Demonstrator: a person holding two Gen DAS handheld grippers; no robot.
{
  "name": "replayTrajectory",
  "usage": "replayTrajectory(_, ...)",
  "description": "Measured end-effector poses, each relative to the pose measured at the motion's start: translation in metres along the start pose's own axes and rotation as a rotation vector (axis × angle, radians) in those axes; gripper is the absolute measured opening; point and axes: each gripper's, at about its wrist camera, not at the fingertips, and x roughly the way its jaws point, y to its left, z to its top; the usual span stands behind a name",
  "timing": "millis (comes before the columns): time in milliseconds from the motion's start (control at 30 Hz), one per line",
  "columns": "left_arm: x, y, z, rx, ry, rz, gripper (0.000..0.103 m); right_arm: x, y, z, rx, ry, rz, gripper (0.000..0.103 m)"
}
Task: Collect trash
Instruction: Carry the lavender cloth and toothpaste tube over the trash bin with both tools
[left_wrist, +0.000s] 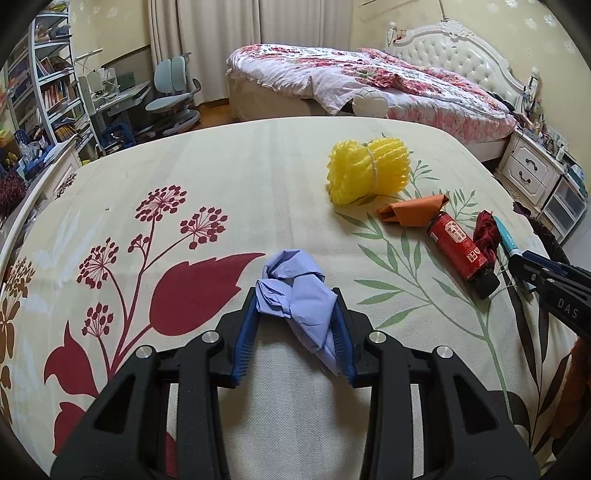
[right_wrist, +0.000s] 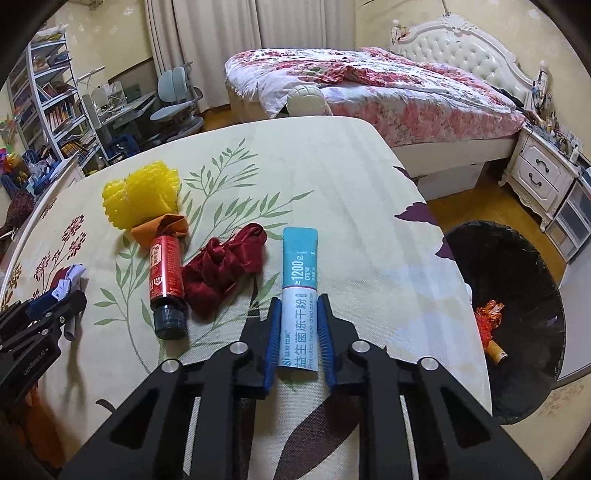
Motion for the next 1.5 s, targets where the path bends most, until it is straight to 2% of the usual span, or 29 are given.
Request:
replayTrajectory(300, -0.007, -0.001, 0.002, 0.004, -0.024, 0.004, 0.037, -0.014, -0.005, -0.006, -0.002, -0.032, 0.007, 0.016)
replayTrajectory(633, -0.024, -0.028, 0.009, 0.026, -0.076, -0.063, 0.037, -0.043, -0.035, -0.005, 0.048, -0.108, -0.020, 0.016)
replayTrajectory(800, -0.034, -0.062, 0.017, 0.069, -0.126, -0.128, 0.037, -0.058, -0.065, -0.004, 0.099, -0.150, -0.060, 0.016)
replayTrajectory(1000, -0.035, -0.114, 0.030, 0.145, -0.159, -0.204, 0.037, -0.073, -0.103, -0.007, 0.126, -0.202, -0.192, 0.016)
replayTrajectory(1200, -0.027, -0.175, 0.040, 0.223, -0.172, -0.282, 0.037, -0.076, -0.139, -0.011, 0.181, -0.218, -0.249, 0.016)
replayTrajectory(1500, -0.010, -0.250, 0.047, 0.317, -0.179, -0.331, 0.037, -0.064, -0.180, -0.017, 0.259, -0.217, -0.303, 0.016)
